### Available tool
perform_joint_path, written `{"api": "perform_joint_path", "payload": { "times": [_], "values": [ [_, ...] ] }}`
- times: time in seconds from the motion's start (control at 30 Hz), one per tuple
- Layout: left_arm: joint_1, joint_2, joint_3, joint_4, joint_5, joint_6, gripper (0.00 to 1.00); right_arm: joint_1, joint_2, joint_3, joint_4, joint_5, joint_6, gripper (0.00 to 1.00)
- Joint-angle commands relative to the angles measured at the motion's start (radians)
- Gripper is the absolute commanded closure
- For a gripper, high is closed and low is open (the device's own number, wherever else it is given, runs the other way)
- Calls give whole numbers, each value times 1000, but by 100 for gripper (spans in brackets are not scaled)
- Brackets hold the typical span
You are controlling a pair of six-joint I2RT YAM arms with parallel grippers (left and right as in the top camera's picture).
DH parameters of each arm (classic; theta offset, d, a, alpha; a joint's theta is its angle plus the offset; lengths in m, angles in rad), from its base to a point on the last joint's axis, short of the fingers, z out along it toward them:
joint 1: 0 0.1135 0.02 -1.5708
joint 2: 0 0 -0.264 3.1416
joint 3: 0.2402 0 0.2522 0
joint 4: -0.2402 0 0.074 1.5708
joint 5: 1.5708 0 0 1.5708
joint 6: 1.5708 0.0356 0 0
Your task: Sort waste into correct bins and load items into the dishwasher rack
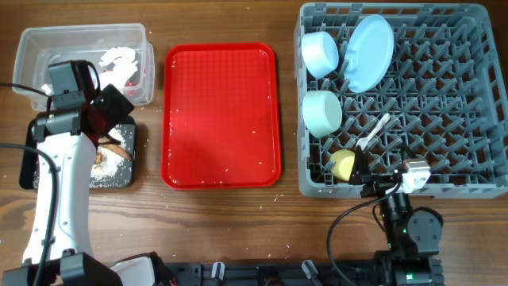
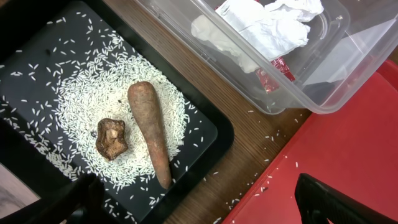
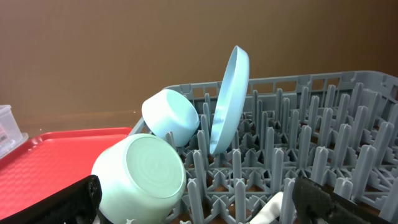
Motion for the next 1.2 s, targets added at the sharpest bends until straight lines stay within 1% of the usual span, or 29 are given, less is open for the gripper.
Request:
{"api": "perform_joint_path", "payload": {
  "times": [0.0, 0.1, 0.17, 0.27, 0.33, 0.37, 0.43, 0.47, 0.5, 0.57, 0.6, 0.63, 0.73, 0.9, 1.07, 1.17],
  "values": [
    [4, -8, 10, 2, 1, 16, 0, -3, -14, -1, 3, -1, 21, 0],
    [-13, -84, 0, 1, 1, 16, 0, -3, -14, -1, 2, -1, 21, 0],
    [-42, -160, -15, 6, -57, 42, 0, -3, -14, -1, 2, -1, 21, 0],
    [-126, -302, -56, -15, -60, 42, 0, -3, -14, -1, 2, -1, 20, 0],
    [-178, -414, -107, 24, -85, 45, 0, -3, -14, -1, 2, -1, 21, 0],
    [-191, -475, -153, 68, -79, 30, 0, -3, -14, -1, 2, -1, 21, 0],
    [-195, -594, -263, 208, 0, 31, 0, -3, -14, -1, 2, -1, 21, 0],
    [-195, -663, -343, 307, 48, 31, 0, -3, -14, -1, 2, -1, 21, 0],
    [-195, -742, -450, 438, 101, 38, 0, -3, -14, -1, 2, -1, 21, 0],
    [-195, -874, -635, 628, 170, 42, 0, -3, -14, -1, 2, -1, 20, 0],
    [-196, -925, -714, 698, 195, 42, 0, -3, -14, -1, 2, -1, 21, 0],
    [-198, -973, -787, 755, 219, 41, 0, -3, -14, -1, 2, -1, 21, 0],
    [-230, -1093, -947, 850, 227, 39, 0, -3, -14, -1, 2, -1, 21, 0],
    [-267, -1222, -1078, 853, 171, 41, 0, -3, -14, -1, 2, -1, 21, 0],
    [-267, -1283, -1152, 851, 141, 42, 0, -3, -14, -1, 2, -1, 21, 0],
    [-267, -1327, -1156, 777, 140, 42, 0, -3, -14, -1, 2, -1, 21, 0]
  ]
}}
